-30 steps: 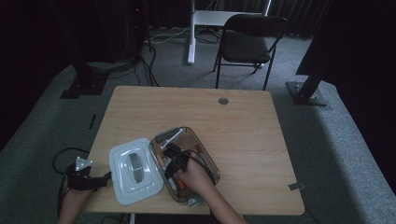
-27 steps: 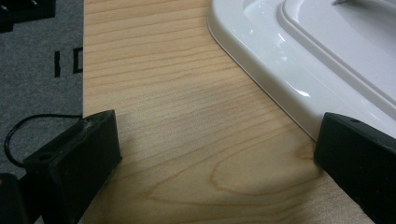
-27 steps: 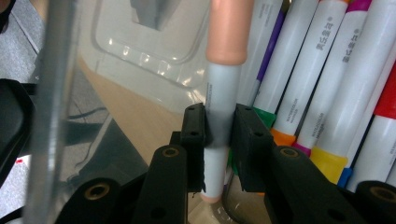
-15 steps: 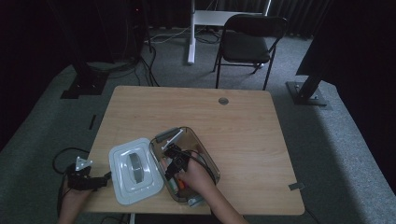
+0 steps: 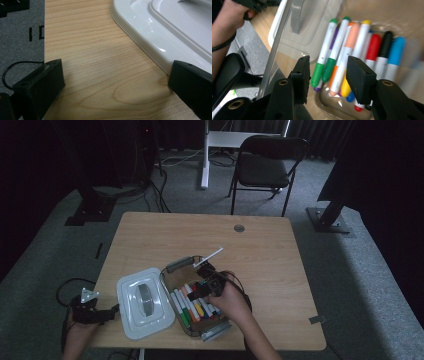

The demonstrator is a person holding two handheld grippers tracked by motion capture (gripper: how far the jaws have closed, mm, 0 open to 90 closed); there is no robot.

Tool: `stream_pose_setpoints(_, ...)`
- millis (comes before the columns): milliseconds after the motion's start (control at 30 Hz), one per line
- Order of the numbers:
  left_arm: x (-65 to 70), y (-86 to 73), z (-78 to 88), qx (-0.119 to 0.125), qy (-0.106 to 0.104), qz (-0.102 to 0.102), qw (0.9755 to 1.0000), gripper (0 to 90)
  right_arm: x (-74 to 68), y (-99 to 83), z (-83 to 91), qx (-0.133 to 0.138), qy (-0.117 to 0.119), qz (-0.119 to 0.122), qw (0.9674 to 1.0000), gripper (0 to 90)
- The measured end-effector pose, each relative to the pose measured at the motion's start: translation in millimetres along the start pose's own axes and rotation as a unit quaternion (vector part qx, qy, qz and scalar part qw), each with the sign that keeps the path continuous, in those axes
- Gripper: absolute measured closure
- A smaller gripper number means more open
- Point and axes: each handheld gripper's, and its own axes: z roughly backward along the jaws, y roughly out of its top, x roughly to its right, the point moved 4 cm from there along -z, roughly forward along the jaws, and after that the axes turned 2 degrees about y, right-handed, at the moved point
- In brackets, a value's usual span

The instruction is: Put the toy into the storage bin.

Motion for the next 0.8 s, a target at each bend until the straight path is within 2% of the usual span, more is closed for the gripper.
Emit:
stream_pose_setpoints(167, 0.0, 0.0, 0.1, 0.000, 0.000, 0.000, 1.0000, 0.8, 12.5, -2.1, 29.8, 0.036, -0.009, -0.008, 0.9993, 52.0)
stream_pose_setpoints(267, 0.0, 0.0, 0.1, 0.000, 0.000, 0.000, 1.0000, 0.8, 21.0, -3.9, 42.6, 0.050, -0.027, -0.002, 0.9984, 49.3)
stream_pose_setpoints(367, 0.0, 0.0, 0.0, 0.000, 0.000, 0.000, 1.0000, 0.8, 32.5, -6.6, 51.5, 0.061, -0.044, -0.009, 0.9971, 48.6)
stream_pose_setpoints(567, -0.1, -0.1, 0.1, -0.001, 0.000, -0.001, 1.0000, 0.8, 60.5, -13.6, 58.3, 0.070, -0.071, -0.029, 0.9945, 46.0)
stream_pose_setpoints(800, 0.1, -0.1, 0.0, 0.000, 0.000, 0.000, 1.0000, 0.8, 90.0, -24.1, 52.1, 0.071, -0.091, -0.046, 0.9922, 44.6)
